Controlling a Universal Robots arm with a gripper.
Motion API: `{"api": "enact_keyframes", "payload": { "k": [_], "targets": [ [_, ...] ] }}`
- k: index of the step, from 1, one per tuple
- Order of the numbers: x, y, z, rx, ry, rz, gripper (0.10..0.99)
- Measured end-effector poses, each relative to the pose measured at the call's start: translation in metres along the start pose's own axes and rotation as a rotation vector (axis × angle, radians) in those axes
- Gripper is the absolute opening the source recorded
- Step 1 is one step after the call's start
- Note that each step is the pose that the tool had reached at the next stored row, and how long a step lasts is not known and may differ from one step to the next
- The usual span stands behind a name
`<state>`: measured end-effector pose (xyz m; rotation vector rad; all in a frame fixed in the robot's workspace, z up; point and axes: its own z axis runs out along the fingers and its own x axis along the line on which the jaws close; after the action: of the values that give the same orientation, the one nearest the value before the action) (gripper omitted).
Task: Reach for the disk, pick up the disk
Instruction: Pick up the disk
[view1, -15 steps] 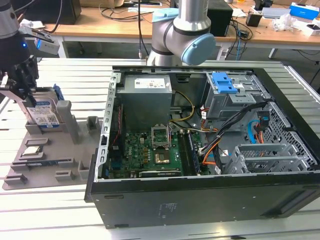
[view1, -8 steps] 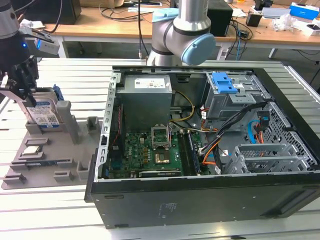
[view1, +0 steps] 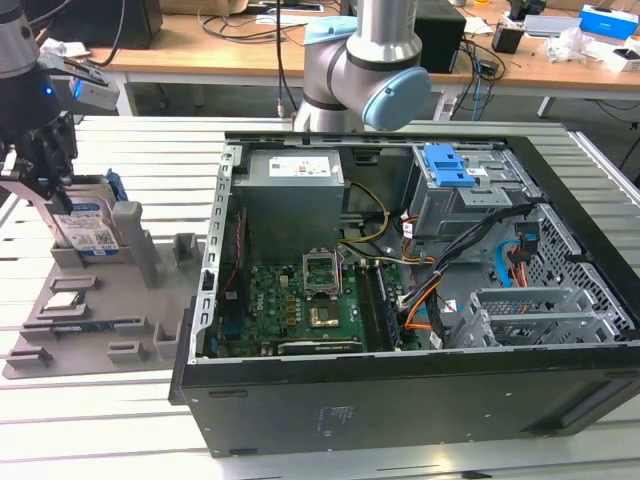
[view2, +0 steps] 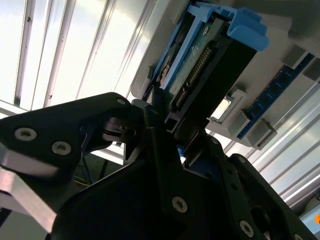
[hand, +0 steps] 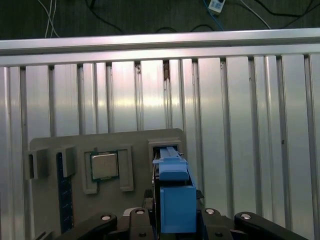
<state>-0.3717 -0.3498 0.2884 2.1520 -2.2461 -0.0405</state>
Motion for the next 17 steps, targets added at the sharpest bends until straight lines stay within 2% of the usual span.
{"api": "enact_keyframes", "payload": {
  "k": [17],
  "targets": [
    [0.0000,-0.0002,-0.0030,0.000,0.0001,0.000,0.365]
  ]
}}
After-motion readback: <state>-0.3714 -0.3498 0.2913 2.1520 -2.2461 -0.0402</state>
